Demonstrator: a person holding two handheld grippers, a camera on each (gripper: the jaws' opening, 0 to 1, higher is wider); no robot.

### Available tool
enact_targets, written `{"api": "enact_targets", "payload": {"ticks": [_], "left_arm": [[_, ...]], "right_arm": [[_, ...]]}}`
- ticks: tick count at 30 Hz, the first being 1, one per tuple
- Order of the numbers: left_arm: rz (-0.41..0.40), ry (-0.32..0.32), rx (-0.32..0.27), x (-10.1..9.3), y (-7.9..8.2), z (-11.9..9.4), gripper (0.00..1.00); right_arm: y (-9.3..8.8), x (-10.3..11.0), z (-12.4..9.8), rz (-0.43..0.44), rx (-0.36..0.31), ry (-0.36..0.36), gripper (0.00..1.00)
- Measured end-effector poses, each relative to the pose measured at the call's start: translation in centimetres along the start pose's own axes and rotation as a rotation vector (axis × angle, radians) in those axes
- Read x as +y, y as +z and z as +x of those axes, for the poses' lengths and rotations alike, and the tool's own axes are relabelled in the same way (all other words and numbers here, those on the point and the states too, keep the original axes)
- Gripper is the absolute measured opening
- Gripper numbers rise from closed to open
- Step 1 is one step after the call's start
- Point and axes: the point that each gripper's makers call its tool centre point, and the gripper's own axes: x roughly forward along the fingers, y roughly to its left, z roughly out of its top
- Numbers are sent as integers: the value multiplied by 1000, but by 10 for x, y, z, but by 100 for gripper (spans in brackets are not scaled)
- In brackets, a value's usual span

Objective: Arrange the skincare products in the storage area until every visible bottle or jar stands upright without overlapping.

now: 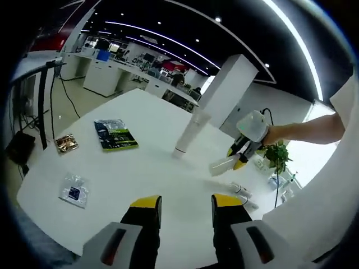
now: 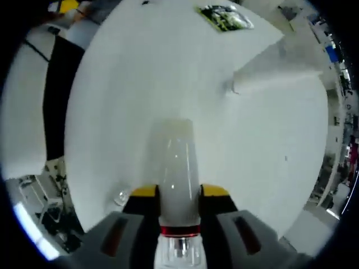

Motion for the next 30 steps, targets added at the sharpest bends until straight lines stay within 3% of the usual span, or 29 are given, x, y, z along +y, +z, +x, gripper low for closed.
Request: {"api": "enact_targets", "payload": {"ticks": [2,7,15,20,24,26,30], "left_arm": [[105,-19,51,-6,-3,12,38],[231,-26,120,-7,-5,27,41],[460,-76,260,-15,-21,51,43],[593,-105,303,-18,-23,65,45],[696,-137,357,-12,-34,80,44],[715,-197,373,-16,-42,83,44],[751,-229,347,-17,-44,89,44]], "right_arm": [[29,11,-8,-88,-20,-16,23],[72,29,-15,-179,-78,-21,23],[125,58,-14,-281,-126,-3,23],[143,71,-12,-350,-134,8,23],[154,81,-11,-379,-134,40,23],[159,85,-14,-388,-146,53,23],[166,92,-19,-409,-157,68,23]]}}
